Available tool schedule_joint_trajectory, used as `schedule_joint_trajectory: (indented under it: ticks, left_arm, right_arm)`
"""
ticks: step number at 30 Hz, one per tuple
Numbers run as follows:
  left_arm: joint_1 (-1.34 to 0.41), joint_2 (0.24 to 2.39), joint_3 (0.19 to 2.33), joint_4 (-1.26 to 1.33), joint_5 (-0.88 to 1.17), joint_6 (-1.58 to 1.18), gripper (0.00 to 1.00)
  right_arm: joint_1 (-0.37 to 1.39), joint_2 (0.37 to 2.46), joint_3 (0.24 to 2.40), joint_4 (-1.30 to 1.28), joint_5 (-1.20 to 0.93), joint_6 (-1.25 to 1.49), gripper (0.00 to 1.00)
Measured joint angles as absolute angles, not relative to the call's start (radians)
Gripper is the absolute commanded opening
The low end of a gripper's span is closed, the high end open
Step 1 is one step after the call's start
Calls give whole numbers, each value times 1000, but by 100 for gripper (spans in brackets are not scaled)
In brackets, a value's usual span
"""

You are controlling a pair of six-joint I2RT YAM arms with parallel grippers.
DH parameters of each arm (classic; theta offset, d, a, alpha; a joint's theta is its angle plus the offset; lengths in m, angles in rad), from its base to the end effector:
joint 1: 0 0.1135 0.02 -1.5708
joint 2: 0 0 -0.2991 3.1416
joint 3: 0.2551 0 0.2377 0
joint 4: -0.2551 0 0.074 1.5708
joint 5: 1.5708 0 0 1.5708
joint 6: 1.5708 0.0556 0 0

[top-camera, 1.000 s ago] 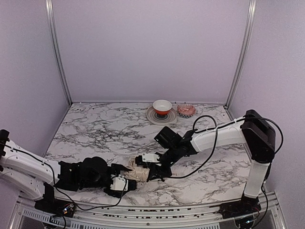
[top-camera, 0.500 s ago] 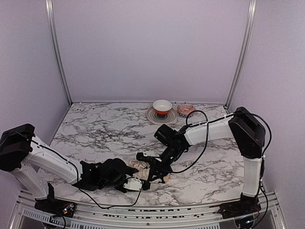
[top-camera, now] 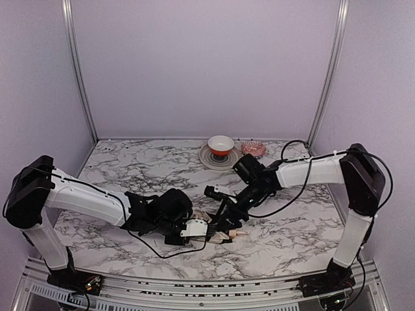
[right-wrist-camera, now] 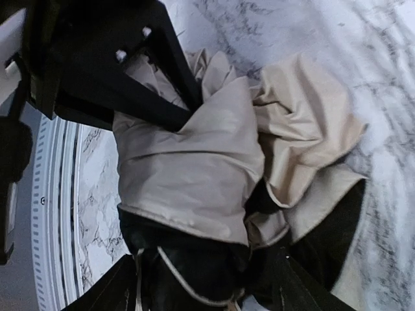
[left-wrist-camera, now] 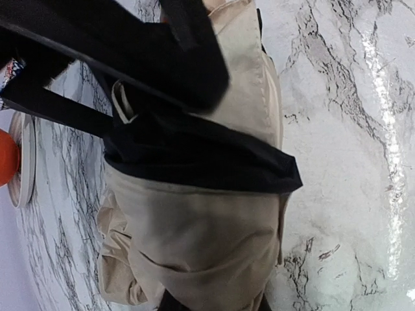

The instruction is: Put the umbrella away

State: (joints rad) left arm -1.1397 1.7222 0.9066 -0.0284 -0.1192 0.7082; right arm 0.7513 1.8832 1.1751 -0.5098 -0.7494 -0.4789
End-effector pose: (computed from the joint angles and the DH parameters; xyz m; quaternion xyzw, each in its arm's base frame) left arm 0.1532 -0.3173 0.1863 0.7318 0.5792 -0.0216 0.3585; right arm 0.2411 0.2770 0.1865 -0.5811 0.7112 0.3792 0.1129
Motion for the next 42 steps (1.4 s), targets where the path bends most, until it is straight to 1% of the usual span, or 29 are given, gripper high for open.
schedule_joint_trajectory:
  ticks: [4,8,10,12,14,18,21,25,27,31,33,34,35,37,38,39,42]
  left_arm:
    - [-1087,1731,967,-130,2,651,1]
    - [-1039,1764,1027,-214,118,604,3]
    - [-1016,1781,1052,-244,171,585,5]
    - [-991,1803,1081,-278,237,569,6]
    - [-968,1823,1107,-308,297,560,7]
    - [-934,1862,1150,-357,402,545,8]
    - [-923,1880,1167,-387,459,541,9]
    - [-922,1897,1184,-432,519,538,9]
    - [-921,1903,1188,-446,538,538,10]
    - [-912,1910,1193,-464,558,538,13]
    - [-908,1914,1196,-470,568,539,14]
    - [-905,1914,1196,-473,572,540,15]
    - [-904,1915,1196,-474,574,540,16]
    - [-904,1916,1198,-476,578,542,28]
    - [-904,1916,1198,-478,578,542,37]
    - [-904,1916,1197,-484,578,541,43]
    - [-902,1912,1187,-500,578,536,62]
  right_arm:
    - [723,1669,1058,-366,-675,-437,72]
    - [727,1429,890,-175,-588,-422,72]
    - [737,1345,803,-98,-546,-427,74]
    - [764,1288,723,-37,-496,-452,77]
    - [846,1242,636,30,-421,-509,79]
    - [1040,1237,523,144,-278,-633,83]
    - [1083,1299,528,191,-171,-710,84]
    - [1100,1438,609,202,-65,-799,83]
    - [1104,1495,649,191,-40,-824,80]
    - [1107,1581,720,107,-33,-842,70]
    - [1108,1611,752,64,-38,-839,68]
    - [1108,1625,765,45,-43,-835,64]
    - [1108,1640,779,29,-48,-835,58]
    - [1108,1660,797,12,-59,-838,40]
    - [1108,1670,805,1,-64,-833,34]
    - [1108,1678,812,-7,-71,-826,30]
    - [1106,1695,839,-22,-83,-796,24]
